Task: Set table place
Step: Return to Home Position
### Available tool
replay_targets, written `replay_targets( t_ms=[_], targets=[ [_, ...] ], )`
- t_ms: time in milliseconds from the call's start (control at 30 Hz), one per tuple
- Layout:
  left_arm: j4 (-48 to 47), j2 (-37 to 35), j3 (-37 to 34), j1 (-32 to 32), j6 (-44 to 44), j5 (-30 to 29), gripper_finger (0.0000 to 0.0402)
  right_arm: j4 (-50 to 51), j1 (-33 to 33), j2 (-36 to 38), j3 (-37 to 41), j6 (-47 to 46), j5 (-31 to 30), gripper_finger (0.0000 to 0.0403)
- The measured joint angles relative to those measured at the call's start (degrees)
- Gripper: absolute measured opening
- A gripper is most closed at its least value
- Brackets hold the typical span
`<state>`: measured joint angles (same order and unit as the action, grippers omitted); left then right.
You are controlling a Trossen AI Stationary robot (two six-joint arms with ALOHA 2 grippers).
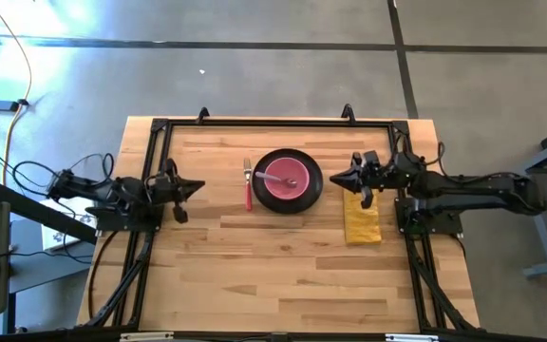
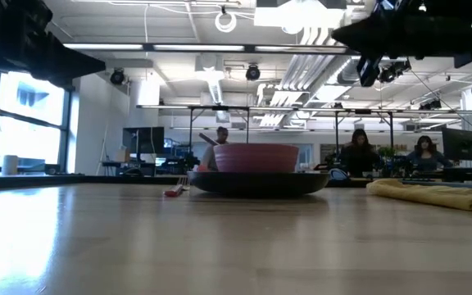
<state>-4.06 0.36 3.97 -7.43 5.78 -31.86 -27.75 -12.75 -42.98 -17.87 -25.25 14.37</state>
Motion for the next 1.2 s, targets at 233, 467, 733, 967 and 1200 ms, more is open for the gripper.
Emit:
replay_targets(
  t_ms=[233, 467, 733, 967, 1200],
  targets=[
    [-1.9, 0.0, 0.0, 7.3, 0.6, 7.8, 0.0, -2.5, -7.1, 0.0, 3.6, 0.1, 4.7, 0.0],
    [-2.1, 0.0, 0.0, 12.0, 0.4, 13.4, 0.0, -18.5, -9.5, 0.0, 10.3, -4.4, 7.2, 0.0],
    [-2.4, 0.0, 0.0, 12.7, 1.9, 13.5, 0.0, -16.7, -8.1, 1.6, 9.7, -4.4, 7.2, 0.0],
    [-3.4, 0.0, 0.0, 12.7, -0.2, 13.3, 0.0, -12.6, -6.1, 11.2, 9.7, -3.1, 7.2, 0.0],
    [-3.4, 0.0, 0.0, 12.7, -0.2, 13.3, 0.0, 4.2, -3.9, 25.6, 9.7, 0.1, 3.9, 0.0]
  ],
)
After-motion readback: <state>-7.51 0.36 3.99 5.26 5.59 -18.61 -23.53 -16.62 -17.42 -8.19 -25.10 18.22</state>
